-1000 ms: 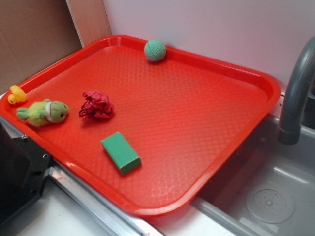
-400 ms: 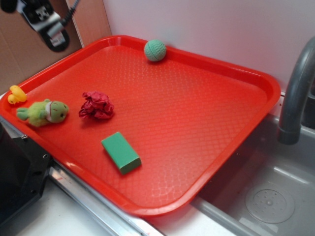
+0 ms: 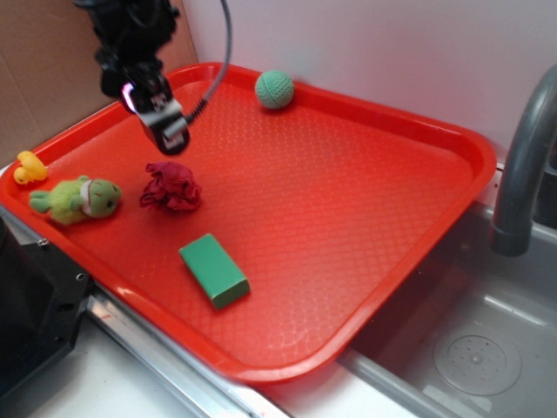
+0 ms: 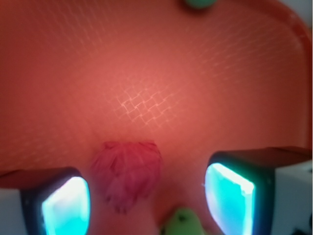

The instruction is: Grab the red paper.

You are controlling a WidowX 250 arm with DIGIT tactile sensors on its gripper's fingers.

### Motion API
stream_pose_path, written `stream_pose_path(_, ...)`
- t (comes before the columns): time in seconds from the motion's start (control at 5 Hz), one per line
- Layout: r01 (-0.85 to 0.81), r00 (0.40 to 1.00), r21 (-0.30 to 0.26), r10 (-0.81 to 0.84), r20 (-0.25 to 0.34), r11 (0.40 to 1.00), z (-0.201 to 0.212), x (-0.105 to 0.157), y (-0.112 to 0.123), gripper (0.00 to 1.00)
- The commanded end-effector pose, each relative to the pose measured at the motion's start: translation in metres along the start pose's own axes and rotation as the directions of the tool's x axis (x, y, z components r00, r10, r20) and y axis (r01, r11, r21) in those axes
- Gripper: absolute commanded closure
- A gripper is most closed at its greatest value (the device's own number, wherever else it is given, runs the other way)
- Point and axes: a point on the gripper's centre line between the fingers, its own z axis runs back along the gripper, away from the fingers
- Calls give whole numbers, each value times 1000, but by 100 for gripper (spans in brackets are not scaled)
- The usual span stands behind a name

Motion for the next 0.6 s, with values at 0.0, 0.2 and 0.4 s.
stream_pose_path(0.0, -7, 993, 15, 9, -117, 1000, -26, -11, -16, 0)
stream_pose_path(0.2, -1, 990, 39, 7, -139, 999, -33, -20, -20, 0)
stream_pose_path(0.4, -7, 985, 70, 19, -171, 998, -46, -23, -17, 0)
